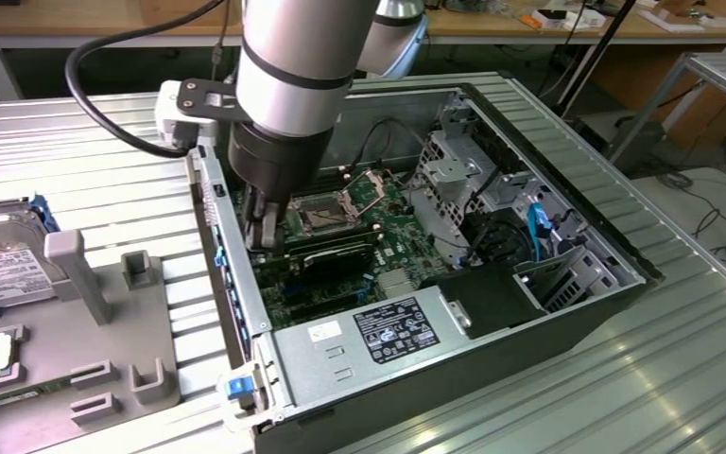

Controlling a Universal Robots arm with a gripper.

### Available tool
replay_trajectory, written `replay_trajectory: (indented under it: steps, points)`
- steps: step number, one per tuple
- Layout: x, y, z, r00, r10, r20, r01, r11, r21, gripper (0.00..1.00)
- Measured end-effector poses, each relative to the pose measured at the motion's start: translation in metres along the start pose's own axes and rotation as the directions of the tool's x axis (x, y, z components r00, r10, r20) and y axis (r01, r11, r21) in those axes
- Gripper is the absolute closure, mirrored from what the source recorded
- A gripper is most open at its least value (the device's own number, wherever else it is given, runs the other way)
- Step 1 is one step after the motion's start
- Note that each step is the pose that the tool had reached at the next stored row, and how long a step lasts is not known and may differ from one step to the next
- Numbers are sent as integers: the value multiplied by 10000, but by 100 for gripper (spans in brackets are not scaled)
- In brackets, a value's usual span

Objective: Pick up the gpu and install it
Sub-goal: 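Press down on the gpu until it lock into place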

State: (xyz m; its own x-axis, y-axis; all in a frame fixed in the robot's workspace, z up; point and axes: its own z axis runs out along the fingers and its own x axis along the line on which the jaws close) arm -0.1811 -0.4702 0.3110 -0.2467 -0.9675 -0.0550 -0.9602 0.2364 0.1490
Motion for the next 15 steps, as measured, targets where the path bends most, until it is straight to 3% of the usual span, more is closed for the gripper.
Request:
replay_trajectory:
  steps: [6,15]
  points:
    - [-58,14,5,10000,-8,63,9,10000,-16,89]
    - [-36,42,24,10000,-9,66,9,10000,-6,89]
